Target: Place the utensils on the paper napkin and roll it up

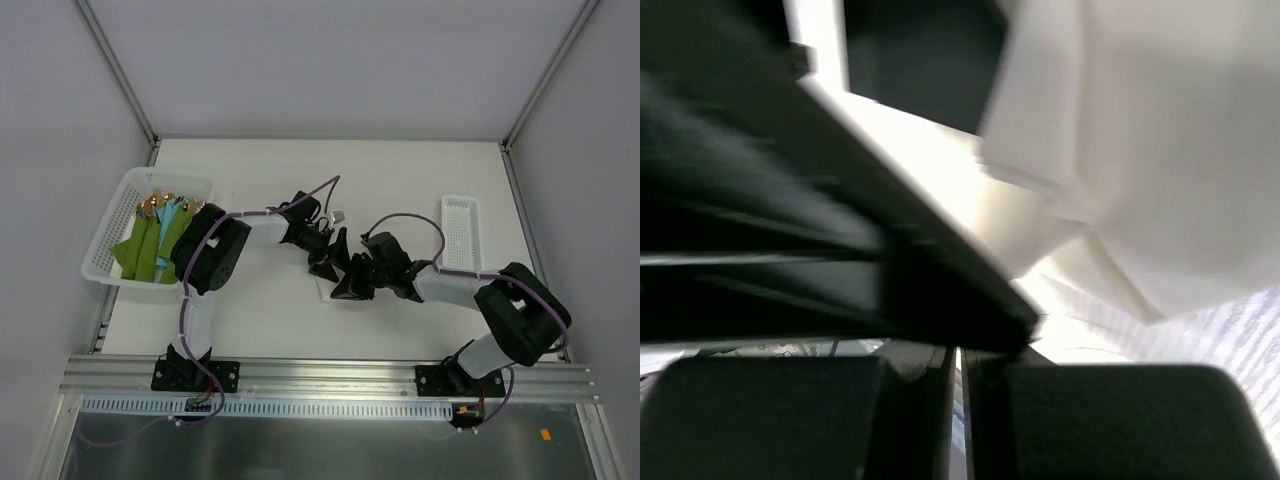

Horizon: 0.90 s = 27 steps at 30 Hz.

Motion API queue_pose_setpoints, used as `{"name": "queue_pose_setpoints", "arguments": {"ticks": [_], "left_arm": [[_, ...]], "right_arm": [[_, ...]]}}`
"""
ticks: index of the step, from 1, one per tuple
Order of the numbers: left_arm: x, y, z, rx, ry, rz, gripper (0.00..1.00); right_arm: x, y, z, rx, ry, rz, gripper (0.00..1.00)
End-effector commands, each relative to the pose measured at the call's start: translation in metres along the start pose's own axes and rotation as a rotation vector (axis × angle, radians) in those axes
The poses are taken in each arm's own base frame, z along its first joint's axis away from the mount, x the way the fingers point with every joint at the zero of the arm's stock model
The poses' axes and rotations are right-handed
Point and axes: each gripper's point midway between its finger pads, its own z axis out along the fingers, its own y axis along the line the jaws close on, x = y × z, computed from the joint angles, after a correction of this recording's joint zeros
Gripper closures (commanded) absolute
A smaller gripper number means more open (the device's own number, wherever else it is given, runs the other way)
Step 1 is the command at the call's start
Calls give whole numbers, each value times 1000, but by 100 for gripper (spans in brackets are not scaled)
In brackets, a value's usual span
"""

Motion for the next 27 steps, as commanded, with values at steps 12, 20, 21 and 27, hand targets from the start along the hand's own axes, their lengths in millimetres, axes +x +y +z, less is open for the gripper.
{"name": "queue_pose_setpoints", "arguments": {"ticks": [12,20,21,27], "left_arm": [[9,42,10,-163,-11,23,22],[11,45,11,-170,-7,22,22],[11,45,11,-170,-7,22,22],[11,44,10,-172,-10,24,22]], "right_arm": [[-7,-37,31,53,-58,115,94],[-22,1,16,-128,-158,66,88],[-24,5,15,-146,-171,59,88],[-36,19,-4,-305,-311,122,88]]}}
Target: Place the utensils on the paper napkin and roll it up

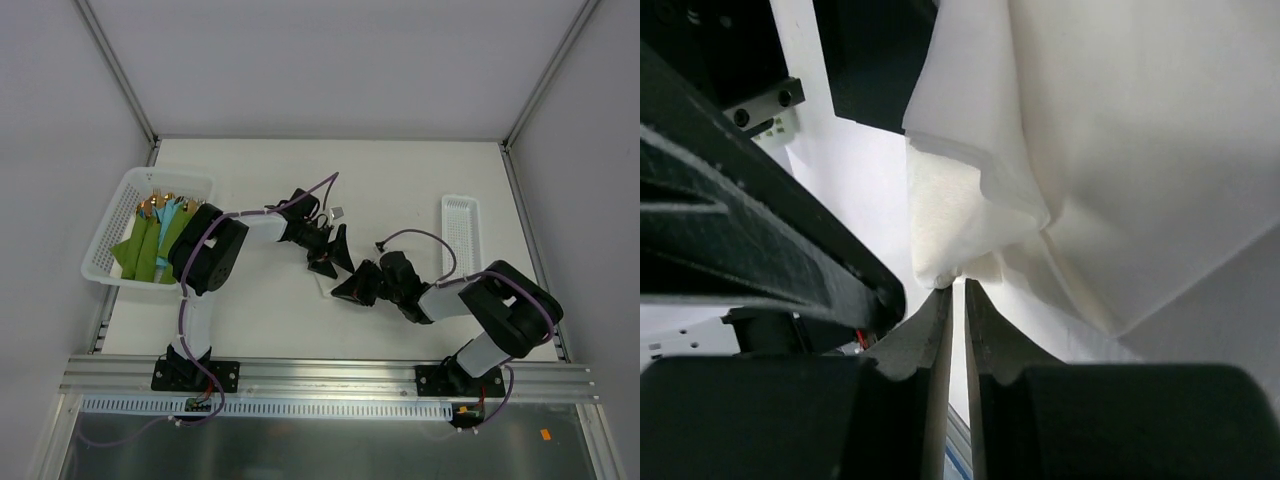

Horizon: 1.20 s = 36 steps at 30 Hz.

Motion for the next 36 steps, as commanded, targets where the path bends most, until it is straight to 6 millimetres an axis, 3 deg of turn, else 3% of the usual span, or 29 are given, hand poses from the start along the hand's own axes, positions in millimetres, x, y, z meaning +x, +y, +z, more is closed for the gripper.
{"name": "queue_pose_setpoints", "arguments": {"ticks": [1,2,7,11,16,21,24,25,26,29,30,32,36], "left_arm": [[24,41,16,-142,42,7,22],[25,42,17,-142,45,2,22],[25,42,16,-142,43,7,22],[25,41,16,-141,43,8,22],[24,40,16,-140,42,9,22],[25,41,16,-142,43,9,21],[25,41,16,-144,43,9,21],[25,41,16,-142,42,10,21],[25,40,16,-143,42,12,21],[25,41,15,-143,41,11,21],[24,40,16,-141,40,10,21],[24,41,16,-143,41,8,21],[24,41,16,-142,41,5,21]], "right_arm": [[-32,38,-12,-184,-190,32,88],[-34,42,-15,-212,-215,34,88],[-36,20,-9,-177,-254,88,88],[-41,39,-8,-319,-268,128,89],[-29,45,-11,-369,-249,162,91],[-29,65,-31,-428,-300,128,90],[-30,62,-39,-408,-322,114,90],[-34,73,-48,-437,-343,99,90],[-31,64,-45,-383,-336,94,90],[-38,84,-56,-377,-372,5,88],[-36,67,-49,-274,-353,-7,87],[-45,82,-53,-257,-381,-77,86],[-44,73,-42,-185,-355,-94,86]]}}
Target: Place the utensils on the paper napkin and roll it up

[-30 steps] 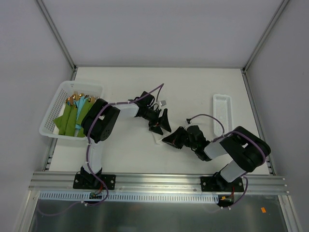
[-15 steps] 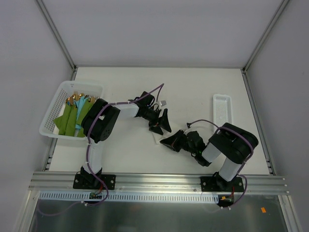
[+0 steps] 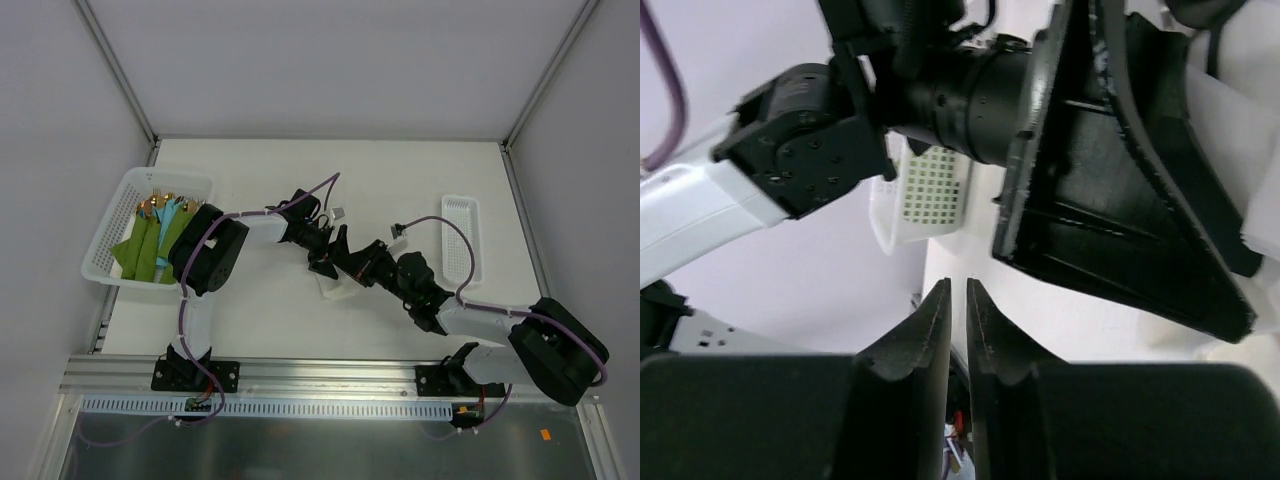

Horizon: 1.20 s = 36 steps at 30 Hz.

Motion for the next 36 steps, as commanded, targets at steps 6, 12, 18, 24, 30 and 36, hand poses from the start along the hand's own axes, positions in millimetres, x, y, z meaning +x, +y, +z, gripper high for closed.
{"name": "queue_pose_setpoints", "arguments": {"ticks": [6,12,18,24,30,36], "left_arm": [[23,43,13,-147,39,-13,21],[23,44,14,-146,40,-16,21],[24,45,15,-147,44,-20,21],[23,43,14,-141,41,-14,21],[15,25,5,-123,6,35,23],[-7,-4,-11,-117,-75,134,25]], "right_arm": [[10,-50,6,172,19,-55,87],[14,-72,13,220,13,-50,87],[24,-99,22,264,12,-3,87],[37,-133,15,336,23,78,87],[40,-153,5,400,15,122,85],[45,-165,0,442,19,164,84]]}}
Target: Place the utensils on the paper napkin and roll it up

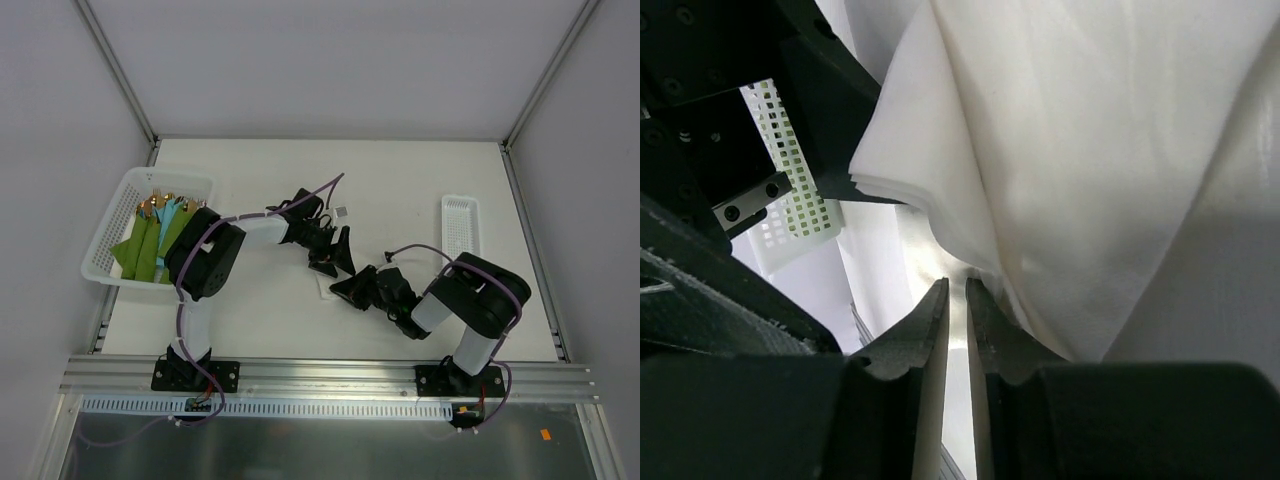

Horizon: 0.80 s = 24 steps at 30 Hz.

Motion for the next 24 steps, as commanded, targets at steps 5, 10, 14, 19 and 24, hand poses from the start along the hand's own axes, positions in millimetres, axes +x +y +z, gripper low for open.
{"name": "queue_pose_setpoints", "arguments": {"ticks": [5,10,14,19,24], "left_arm": [[-14,4,3,-59,-25,22,27],[-18,6,13,-13,-8,-5,31],[-27,-9,10,39,-30,27,31],[-40,-15,8,60,-53,30,33],[-42,-9,12,51,-56,24,34]], "right_arm": [[-6,-40,-1,131,-47,23,83],[-5,-43,-1,139,-42,35,83],[-4,-47,-1,145,-37,47,83],[-2,-50,-1,147,-31,69,83],[1,-53,-1,143,-22,86,83]]}}
